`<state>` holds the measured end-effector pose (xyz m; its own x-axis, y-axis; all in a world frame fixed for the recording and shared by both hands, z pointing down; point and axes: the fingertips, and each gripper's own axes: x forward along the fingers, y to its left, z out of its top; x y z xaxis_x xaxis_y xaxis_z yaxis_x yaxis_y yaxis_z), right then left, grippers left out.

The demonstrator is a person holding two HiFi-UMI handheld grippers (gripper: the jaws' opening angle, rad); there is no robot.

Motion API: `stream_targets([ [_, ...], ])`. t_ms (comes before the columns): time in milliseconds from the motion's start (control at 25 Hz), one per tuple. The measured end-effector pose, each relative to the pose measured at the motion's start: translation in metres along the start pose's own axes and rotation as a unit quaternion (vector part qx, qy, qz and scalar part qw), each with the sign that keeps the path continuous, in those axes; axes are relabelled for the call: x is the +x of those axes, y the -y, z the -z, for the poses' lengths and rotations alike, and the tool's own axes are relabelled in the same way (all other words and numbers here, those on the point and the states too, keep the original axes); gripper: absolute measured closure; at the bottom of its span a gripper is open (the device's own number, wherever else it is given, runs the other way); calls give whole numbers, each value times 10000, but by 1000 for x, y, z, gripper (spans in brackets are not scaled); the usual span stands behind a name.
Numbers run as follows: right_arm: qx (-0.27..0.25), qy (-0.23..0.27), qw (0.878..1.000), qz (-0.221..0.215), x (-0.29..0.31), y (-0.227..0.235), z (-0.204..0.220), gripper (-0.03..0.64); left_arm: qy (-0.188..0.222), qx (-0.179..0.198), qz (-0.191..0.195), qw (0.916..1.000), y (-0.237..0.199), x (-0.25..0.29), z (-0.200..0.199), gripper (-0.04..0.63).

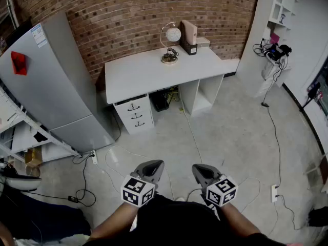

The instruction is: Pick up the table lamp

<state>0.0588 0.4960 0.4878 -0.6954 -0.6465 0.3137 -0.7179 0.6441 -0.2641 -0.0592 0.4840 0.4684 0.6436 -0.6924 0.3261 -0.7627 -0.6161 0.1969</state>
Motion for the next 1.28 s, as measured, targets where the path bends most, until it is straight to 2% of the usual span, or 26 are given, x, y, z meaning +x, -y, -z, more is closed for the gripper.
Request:
stream_targets([
  [480,-103,25,9999,-79,-3,-2,-2,614,30,64,-20,10000,6,1,-4,589],
  [760,-35,280,9994,-194,-8,-2,-13,612,33,127,-18,9999,14,4,-7,589],
  [920,-244,112,9996,-66,-11,3,-7,612,59,141,-1,9999,21,6,-8,589],
  [1280,-254,118,9996,-101,-19,1,-7,612,-27,240,-26,9997,32,5,-7,589],
])
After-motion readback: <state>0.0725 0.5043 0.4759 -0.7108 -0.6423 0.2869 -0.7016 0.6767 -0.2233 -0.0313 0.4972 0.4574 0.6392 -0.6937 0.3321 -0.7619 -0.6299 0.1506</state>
